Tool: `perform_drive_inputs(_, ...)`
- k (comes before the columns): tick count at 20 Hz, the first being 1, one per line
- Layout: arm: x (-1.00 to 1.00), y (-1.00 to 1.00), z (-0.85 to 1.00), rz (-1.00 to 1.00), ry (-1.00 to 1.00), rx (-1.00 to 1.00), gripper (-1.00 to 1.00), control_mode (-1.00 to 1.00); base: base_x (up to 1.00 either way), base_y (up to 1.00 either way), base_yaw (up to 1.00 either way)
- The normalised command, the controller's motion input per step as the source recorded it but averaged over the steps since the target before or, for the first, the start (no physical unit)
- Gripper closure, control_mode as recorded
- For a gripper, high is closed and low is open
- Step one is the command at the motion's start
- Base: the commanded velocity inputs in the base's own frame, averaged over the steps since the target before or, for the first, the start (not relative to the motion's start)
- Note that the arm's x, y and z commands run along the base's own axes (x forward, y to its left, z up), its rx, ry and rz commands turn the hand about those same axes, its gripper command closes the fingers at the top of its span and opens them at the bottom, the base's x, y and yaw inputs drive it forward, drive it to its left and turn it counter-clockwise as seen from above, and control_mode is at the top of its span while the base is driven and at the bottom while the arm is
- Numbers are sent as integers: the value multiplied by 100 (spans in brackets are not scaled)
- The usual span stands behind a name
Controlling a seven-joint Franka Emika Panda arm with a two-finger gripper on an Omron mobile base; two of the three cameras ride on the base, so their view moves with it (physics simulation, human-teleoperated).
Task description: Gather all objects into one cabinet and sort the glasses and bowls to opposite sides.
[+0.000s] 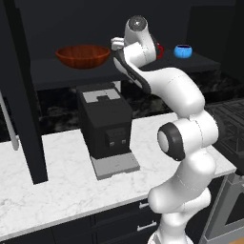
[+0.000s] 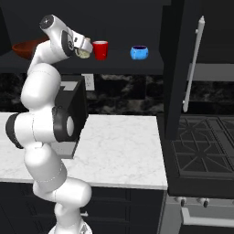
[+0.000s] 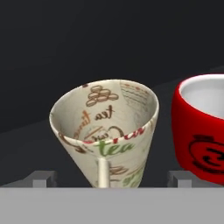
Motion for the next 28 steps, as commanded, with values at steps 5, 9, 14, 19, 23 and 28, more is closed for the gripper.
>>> perform_drive_inputs(5, 0, 0, -19, -1, 0, 0, 100, -100, 0, 0, 0)
perform_drive_inputs(9, 7, 0, -16, -2, 0, 0, 100, -100, 0, 0, 0)
perform_drive_inputs(14, -19, -1, -5, 0, -2, 0, 100, -100, 0, 0, 0)
perform_drive_inputs(19, -57, -30, 0, -3, -6, 1, 100, -100, 0, 0, 0)
perform_drive_inputs(23, -53, -52, 0, -12, 0, 0, 100, -100, 0, 0, 0)
perform_drive_inputs(28, -24, -61, 0, -14, 0, 0, 100, -100, 0, 0, 0)
